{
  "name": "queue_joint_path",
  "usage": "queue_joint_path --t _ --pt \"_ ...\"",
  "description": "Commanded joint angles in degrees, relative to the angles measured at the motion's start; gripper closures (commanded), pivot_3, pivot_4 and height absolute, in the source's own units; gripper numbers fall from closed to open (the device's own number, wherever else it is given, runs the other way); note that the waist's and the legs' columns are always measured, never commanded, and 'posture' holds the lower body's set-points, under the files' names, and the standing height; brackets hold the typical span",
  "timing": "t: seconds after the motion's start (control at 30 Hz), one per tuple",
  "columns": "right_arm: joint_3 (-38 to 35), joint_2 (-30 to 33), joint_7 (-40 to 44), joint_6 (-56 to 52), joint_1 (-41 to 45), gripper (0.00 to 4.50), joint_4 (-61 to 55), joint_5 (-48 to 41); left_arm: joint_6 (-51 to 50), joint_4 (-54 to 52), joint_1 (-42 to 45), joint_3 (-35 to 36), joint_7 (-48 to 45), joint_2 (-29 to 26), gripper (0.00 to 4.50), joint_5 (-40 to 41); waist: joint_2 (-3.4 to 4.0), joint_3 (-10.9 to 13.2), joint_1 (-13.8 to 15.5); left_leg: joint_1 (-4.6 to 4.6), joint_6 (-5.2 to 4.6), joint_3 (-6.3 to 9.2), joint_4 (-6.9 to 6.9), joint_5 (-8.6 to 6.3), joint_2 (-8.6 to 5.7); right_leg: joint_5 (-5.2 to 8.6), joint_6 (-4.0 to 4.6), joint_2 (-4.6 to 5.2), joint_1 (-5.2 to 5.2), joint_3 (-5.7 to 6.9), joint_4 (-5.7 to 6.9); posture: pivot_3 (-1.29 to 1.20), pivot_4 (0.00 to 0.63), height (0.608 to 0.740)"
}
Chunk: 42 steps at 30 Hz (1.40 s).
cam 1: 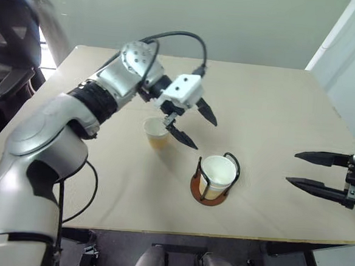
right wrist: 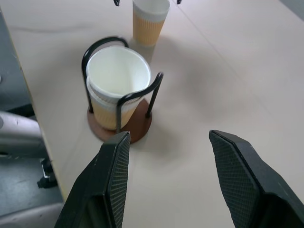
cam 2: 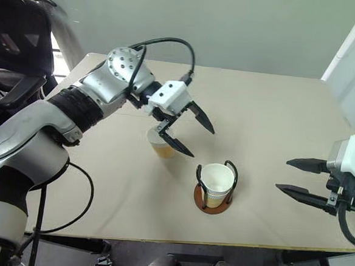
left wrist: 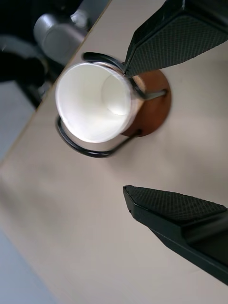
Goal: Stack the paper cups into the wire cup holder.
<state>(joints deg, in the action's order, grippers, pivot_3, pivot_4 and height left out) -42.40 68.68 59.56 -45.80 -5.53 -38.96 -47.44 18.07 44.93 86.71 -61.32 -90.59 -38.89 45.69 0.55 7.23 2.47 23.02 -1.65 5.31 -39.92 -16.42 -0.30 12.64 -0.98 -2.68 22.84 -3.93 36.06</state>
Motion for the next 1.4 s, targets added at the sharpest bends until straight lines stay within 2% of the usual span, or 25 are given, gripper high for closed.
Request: queue_joint_path --t 0.03,0.13,0.23,0.37,0.77,0.87,1.17,1.3,1.4 --pt "2.99 1.26 1.43 3.17 2.28 1.82 2.18 1.99 -0.93 6.92 -0.4 6.09 -1.91 -1.08 0.6 -5.39 0.01 0.0 0.19 0.04 0.0 0.0 -0.03 0.0 0.0 -0.02 -0.01 0.0 0.03 0.0 0.0 0.0 0.15 0.74" --pt "7.13 1.86 2.34 5.41 5.45 1.82 4.51 2.99 0.62 17.56 -2.4 11.69 -1.46 -0.21 0.6 -14.19 0.09 -0.04 0.03 0.05 0.02 -0.03 -0.08 0.01 0.0 -0.09 -0.03 0.01 0.07 -0.02 -0.03 0.0 0.15 0.74" --pt "9.35 1.85 3.3 6.11 10.24 1.82 5.56 0.2 1.39 22.86 -5.02 15.84 -0.22 1.29 0.6 -21.84 0.16 -0.04 -0.14 0.05 0.05 -0.04 -0.07 0.02 0.0 -0.11 -0.02 0.01 0.1 -0.03 -0.05 0.0 0.15 0.74" --pt "7.09 2.01 6.84 4.96 11.76 1.82 5.17 -2.76 1.76 25.04 -7.94 21.41 -1.0 3.55 0.6 -28.39 0.1 0.01 0.51 0.16 0.48 -0.03 -0.07 0.3 -0.01 -0.1 -0.06 0.01 0.14 -0.03 -0.07 0.0 0.15 0.74" --pt "4.04 1.5 6.03 2.7 7.5 1.82 3.34 0.95 4.54 27.57 -10.55 30.87 0.97 5.74 0.6 -44.62 0.11 -0.01 0.52 0.25 0.21 -0.2 -0.1 0.17 -0.03 -0.17 -0.16 0.02 0.32 -0.26 -0.1 0.0 0.15 0.74" --pt "3.56 1.54 5.9 2.38 7.27 1.82 2.98 1.04 4.16 27.54 -10.73 33.23 -0.19 6.93 1.23 -46.43 0.11 -0.01 0.51 0.21 -0.1 -0.23 -0.11 0.03 -0.04 -0.22 -0.19 0.02 0.31 -0.31 -0.09 0.0 0.15 0.74" --pt "1.39 1.02 6.27 1.63 5.16 1.82 2.22 2.21 3.77 27.43 -9.07 38.59 -1.79 7.37 4.48 -49.36 0.11 -0.01 0.33 0.18 -0.36 -0.54 -0.12 0.0 -0.04 -0.33 -0.28 0.02 0.37 -0.59 -0.09 0.0 0.15 0.74" --pt "1.31 1.21 6.32 1.81 5.03 1.82 2.49 2.44 3.44 25.91 -8.02 35.93 -1.91 5.95 4.48 -46.22 0.11 -0.01 0.13 0.18 -0.46 -0.74 -0.12 -0.03 -0.03 -0.39 -0.37 0.02 0.44 -0.75 -0.11 0.0 0.15 0.74" --pt "0.51 1.21 6.76 1.43 4.66 1.82 2.2 2.35 0.75 21.56 -5.95 32.06 -1.91 4.42 4.48 -38.59 0.1 -0.01 0.11 0.19 -0.49 -0.82 -0.12 -0.04 -0.02 -0.42 -0.39 0.03 0.5 -0.81 -0.11 0.0 0.15 0.74"
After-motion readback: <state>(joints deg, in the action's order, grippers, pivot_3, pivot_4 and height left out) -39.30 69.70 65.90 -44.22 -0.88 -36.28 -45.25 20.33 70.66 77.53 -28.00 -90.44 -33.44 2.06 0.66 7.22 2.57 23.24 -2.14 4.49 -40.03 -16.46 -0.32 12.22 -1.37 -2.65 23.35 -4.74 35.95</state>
